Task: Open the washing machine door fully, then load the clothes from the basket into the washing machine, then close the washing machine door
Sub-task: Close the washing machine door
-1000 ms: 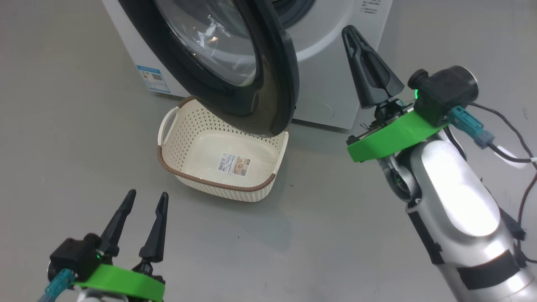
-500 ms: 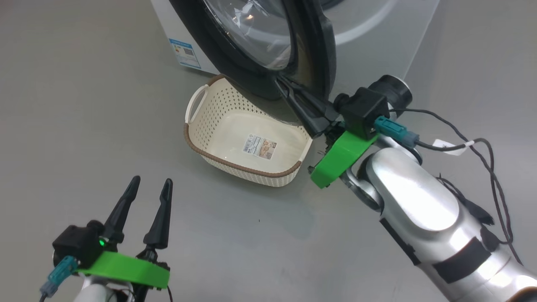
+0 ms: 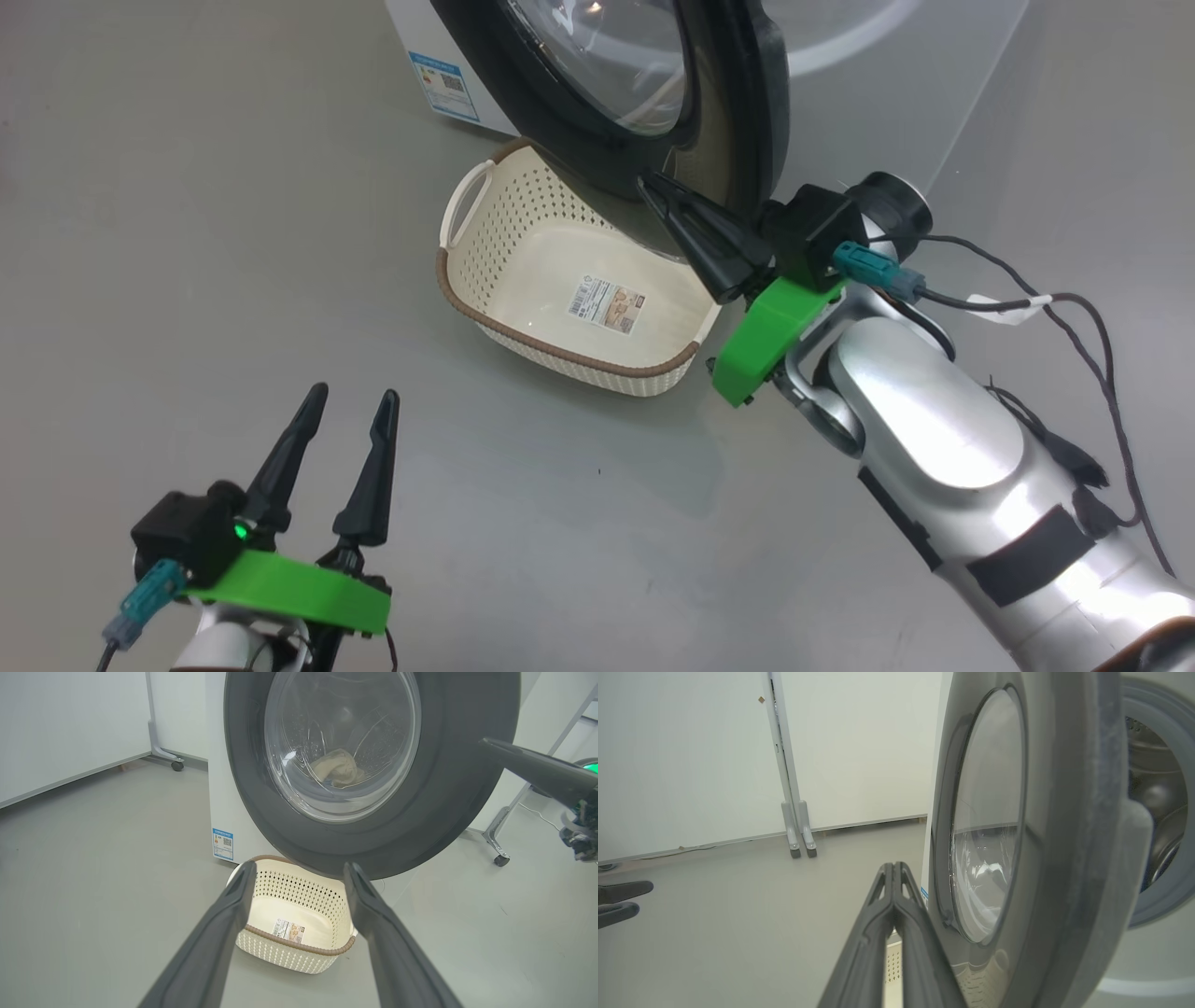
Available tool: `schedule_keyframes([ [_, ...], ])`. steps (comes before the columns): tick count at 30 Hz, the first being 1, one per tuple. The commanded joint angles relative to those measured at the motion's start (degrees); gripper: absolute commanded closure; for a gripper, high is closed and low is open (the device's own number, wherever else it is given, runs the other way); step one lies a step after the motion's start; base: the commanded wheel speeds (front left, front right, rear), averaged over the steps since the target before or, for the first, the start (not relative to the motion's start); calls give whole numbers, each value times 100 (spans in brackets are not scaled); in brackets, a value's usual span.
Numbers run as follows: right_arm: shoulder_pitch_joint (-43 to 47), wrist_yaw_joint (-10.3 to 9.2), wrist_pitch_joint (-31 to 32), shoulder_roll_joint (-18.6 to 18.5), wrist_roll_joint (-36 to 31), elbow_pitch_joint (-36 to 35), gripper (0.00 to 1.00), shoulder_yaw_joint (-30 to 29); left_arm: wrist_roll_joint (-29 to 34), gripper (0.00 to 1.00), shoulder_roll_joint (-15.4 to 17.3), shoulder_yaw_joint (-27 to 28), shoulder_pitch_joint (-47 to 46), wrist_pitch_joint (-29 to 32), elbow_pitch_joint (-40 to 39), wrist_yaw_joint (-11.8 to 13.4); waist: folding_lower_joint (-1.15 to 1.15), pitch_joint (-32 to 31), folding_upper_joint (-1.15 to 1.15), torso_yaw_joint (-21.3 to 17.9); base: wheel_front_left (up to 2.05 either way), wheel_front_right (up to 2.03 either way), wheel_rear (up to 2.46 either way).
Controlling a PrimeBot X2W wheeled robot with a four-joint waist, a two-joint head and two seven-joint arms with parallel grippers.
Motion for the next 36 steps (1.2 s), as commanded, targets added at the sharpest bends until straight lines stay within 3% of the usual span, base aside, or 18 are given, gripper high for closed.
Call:
schedule_keyframes([
  [1,-187,1,-38,55,23,-67,100,-55,-66,0,105,216,-254,-63,-123,-1,0,31,0,11,0,0,0],
  [23,-641,1,-38,49,-755,641,100,-1245,-144,0,136,171,-584,-63,-141,-1,0,540,0,113,0,0,0],
  [36,-1207,1,-38,-290,-1175,1014,100,-2162,-243,0,-3,25,-852,-63,-168,-1,0,985,0,347,0,0,0],
])
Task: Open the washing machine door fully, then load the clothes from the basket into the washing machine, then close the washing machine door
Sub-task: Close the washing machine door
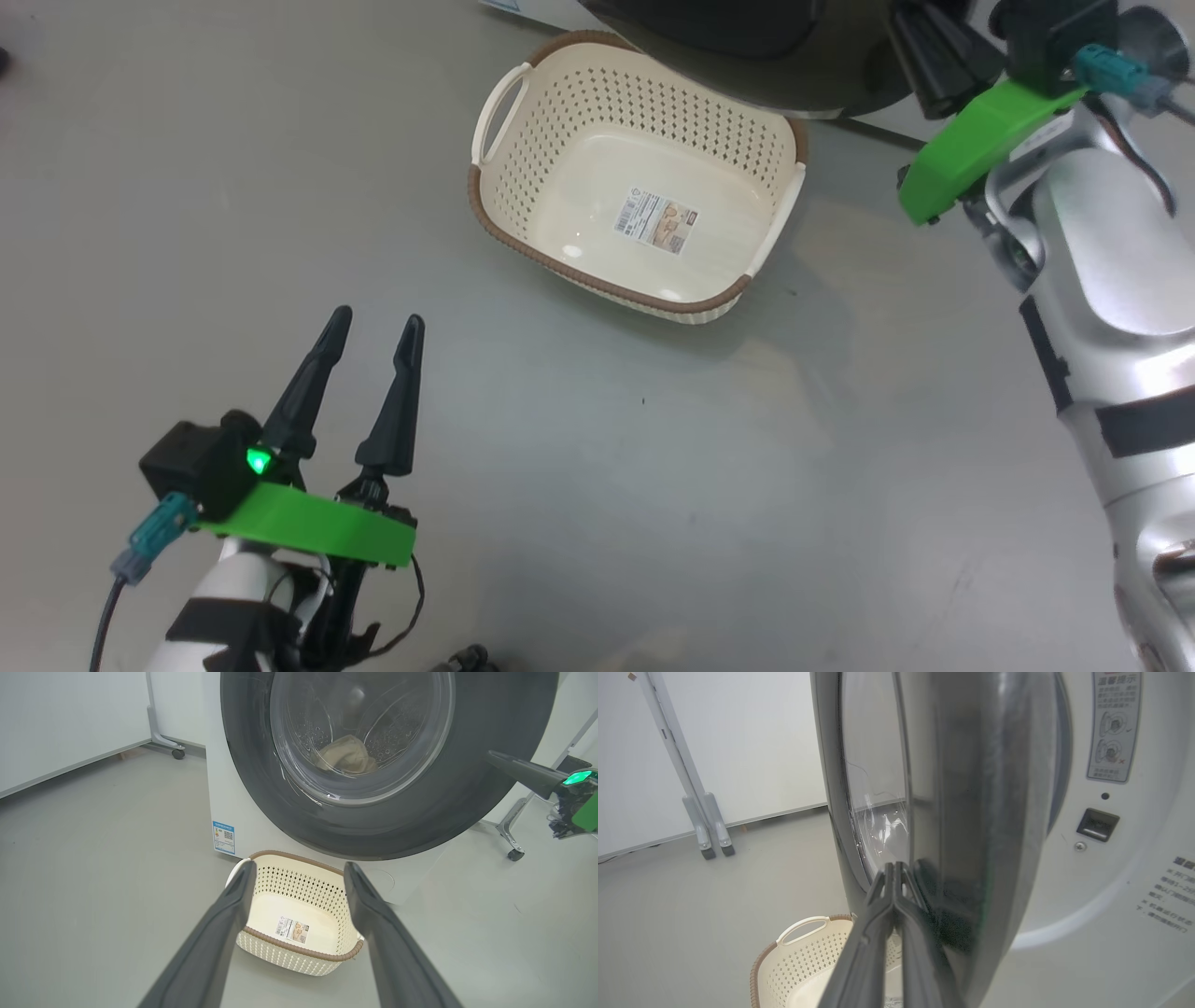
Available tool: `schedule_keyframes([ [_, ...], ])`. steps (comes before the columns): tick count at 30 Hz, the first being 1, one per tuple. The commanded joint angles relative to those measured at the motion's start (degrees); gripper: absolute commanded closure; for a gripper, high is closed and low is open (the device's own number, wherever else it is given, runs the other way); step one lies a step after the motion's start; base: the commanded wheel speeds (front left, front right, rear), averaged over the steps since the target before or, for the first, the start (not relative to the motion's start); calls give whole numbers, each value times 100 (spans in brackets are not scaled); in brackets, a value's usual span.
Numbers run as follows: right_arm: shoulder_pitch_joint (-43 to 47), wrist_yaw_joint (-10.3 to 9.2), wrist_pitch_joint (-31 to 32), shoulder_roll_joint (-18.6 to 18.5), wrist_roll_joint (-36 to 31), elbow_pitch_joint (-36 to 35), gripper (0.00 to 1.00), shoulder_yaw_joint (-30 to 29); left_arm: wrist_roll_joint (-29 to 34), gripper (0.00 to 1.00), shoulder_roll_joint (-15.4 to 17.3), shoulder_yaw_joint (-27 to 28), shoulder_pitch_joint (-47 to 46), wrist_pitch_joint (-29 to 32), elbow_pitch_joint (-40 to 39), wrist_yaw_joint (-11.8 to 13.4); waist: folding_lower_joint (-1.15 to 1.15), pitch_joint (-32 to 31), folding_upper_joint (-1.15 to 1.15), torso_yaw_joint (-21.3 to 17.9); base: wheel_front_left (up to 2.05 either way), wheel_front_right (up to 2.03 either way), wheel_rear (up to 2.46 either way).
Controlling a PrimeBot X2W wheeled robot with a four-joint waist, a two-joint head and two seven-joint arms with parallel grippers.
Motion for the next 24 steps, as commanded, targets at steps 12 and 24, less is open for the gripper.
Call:
schedule_keyframes([
  [12,-1333,0,-38,-365,-546,386,100,-419,-176,0,58,97,-425,-63,-156,-1,-1,556,0,256,0,0,0],
  [24,-2263,0,-23,-764,-1197,895,100,-965,-261,0,-38,-18,-580,-63,-101,-1,-1,820,0,456,0,0,0],
])
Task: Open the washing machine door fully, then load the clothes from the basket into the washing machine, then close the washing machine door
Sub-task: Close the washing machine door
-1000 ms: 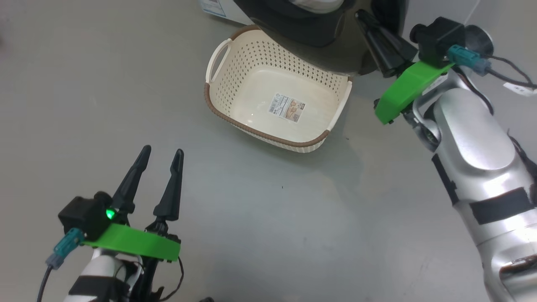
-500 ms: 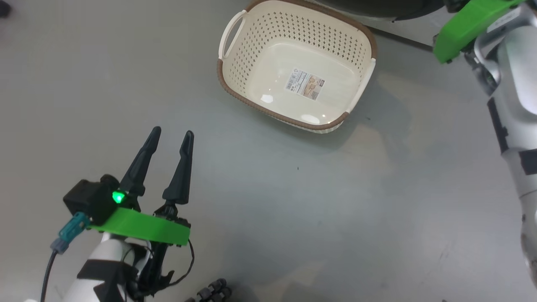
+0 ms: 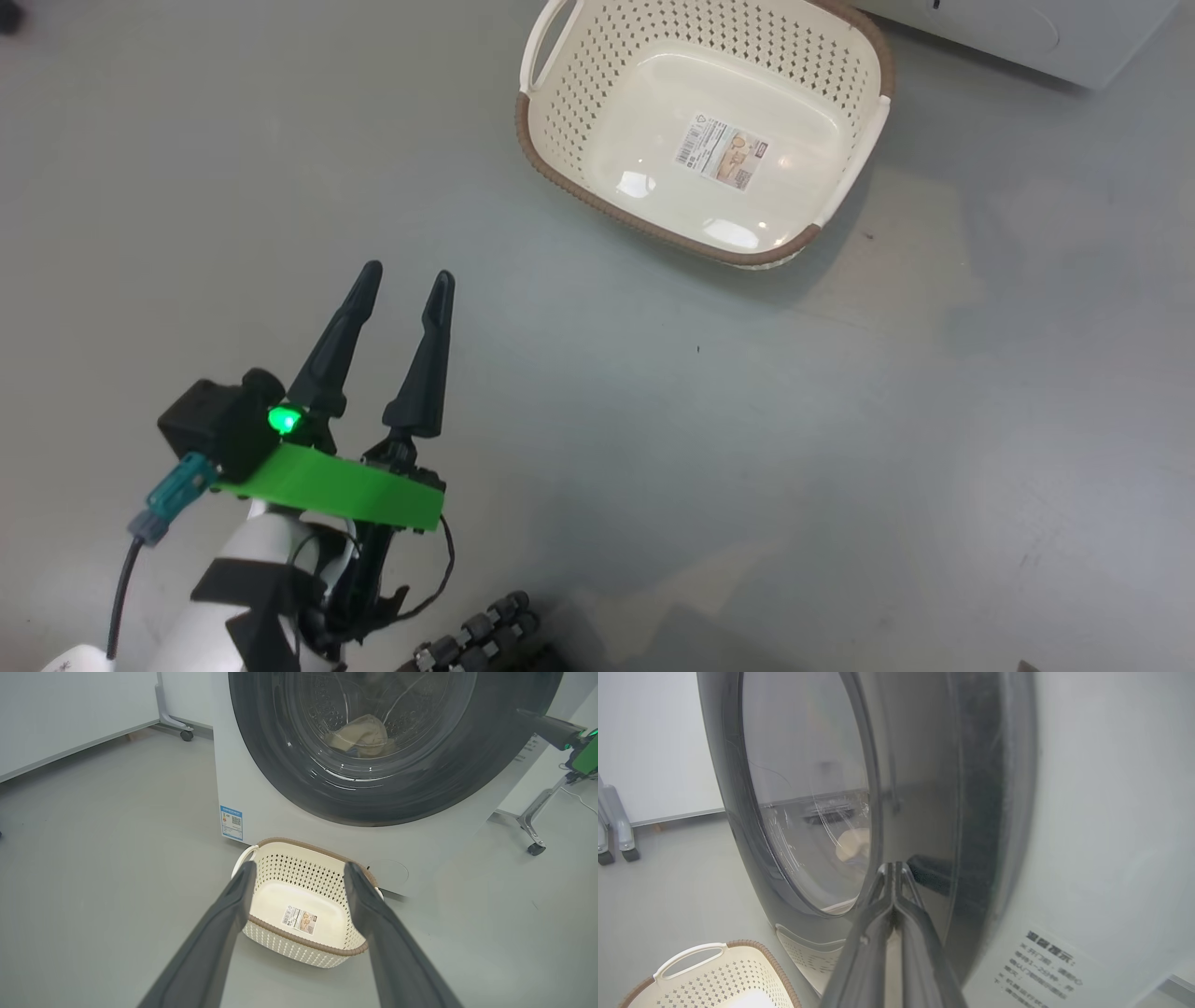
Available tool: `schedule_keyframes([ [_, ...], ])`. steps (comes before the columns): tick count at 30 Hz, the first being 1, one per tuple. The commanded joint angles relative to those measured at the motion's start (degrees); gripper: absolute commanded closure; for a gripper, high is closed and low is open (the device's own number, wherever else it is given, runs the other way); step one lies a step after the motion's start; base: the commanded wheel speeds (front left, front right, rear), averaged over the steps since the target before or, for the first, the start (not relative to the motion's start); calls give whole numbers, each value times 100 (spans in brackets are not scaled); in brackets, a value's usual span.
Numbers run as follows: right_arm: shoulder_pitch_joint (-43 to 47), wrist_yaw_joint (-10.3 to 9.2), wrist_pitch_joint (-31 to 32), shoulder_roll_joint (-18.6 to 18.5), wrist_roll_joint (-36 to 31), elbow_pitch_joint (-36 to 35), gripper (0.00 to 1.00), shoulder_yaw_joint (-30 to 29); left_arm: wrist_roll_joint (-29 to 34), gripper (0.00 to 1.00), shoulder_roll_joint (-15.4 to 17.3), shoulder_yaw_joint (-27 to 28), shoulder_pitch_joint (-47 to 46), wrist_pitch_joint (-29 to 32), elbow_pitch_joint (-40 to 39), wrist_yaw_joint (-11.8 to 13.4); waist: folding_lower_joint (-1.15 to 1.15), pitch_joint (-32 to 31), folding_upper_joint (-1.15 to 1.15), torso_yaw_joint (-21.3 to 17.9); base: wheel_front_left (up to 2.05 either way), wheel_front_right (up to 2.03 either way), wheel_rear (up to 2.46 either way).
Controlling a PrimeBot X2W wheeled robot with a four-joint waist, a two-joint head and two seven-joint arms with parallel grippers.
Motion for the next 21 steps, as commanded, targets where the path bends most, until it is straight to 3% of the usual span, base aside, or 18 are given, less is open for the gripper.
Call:
schedule_keyframes([
  [1,-339,-13,-23,-19,-85,-126,100,-157,-33,0,158,190,-117,-63,-115,0,0,24,0,24,0,0,0],
  [13,-497,-13,-31,145,-651,66,100,-811,-26,0,125,198,-119,-63,-22,0,0,-85,0,20,0,0,0],
  [21,20,-13,-36,501,-625,65,100,-670,62,0,238,273,-19,-63,22,0,0,-510,0,-276,0,0,0],
])
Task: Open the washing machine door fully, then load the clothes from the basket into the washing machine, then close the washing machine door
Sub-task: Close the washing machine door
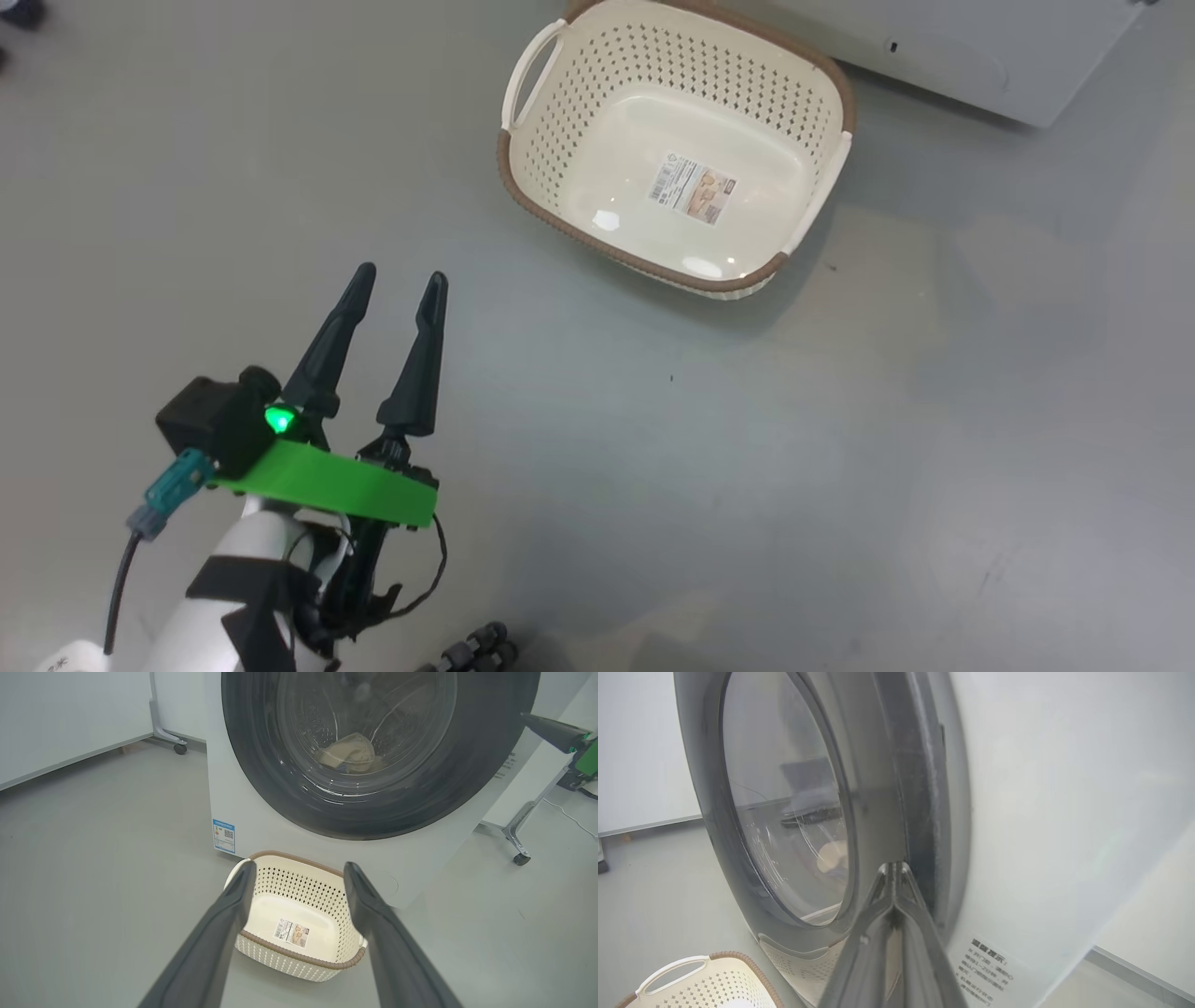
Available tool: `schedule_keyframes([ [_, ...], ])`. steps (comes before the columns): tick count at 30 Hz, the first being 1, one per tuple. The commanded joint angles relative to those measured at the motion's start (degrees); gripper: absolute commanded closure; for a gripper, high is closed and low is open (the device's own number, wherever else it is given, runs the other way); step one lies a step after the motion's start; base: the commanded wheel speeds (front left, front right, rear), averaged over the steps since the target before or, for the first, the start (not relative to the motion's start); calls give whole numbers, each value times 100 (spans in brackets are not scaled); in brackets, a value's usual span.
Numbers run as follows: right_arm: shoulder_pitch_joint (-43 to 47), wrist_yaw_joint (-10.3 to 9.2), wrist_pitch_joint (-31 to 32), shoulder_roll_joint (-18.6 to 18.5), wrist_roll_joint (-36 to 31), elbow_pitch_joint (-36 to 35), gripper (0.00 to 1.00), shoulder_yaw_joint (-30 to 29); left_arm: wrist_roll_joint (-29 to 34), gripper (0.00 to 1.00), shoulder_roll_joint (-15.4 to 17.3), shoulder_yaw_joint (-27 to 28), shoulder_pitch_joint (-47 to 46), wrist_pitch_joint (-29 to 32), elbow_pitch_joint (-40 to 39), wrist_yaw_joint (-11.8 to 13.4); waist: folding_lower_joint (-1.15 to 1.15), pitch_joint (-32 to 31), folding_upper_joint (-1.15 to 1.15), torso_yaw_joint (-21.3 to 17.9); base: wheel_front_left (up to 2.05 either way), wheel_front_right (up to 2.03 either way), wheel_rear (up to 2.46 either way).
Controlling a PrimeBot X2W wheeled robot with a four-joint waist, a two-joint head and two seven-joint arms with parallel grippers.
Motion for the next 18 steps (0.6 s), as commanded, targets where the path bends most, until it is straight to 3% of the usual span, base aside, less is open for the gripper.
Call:
schedule_keyframes([
  [1,150,-65,-4,235,95,-227,100,144,70,0,279,290,74,-63,-102,1,0,-254,0,-208,0,0,0],
  [8,1156,-65,-4,531,751,-801,100,731,242,0,465,454,378,-63,75,1,0,-1024,0,-766,0,0,0],
  [18,2868,-65,-5,561,1737,-2247,100,1104,489,0,607,799,1022,-63,69,1,0,-1913,0,-1592,0,0,0],
])
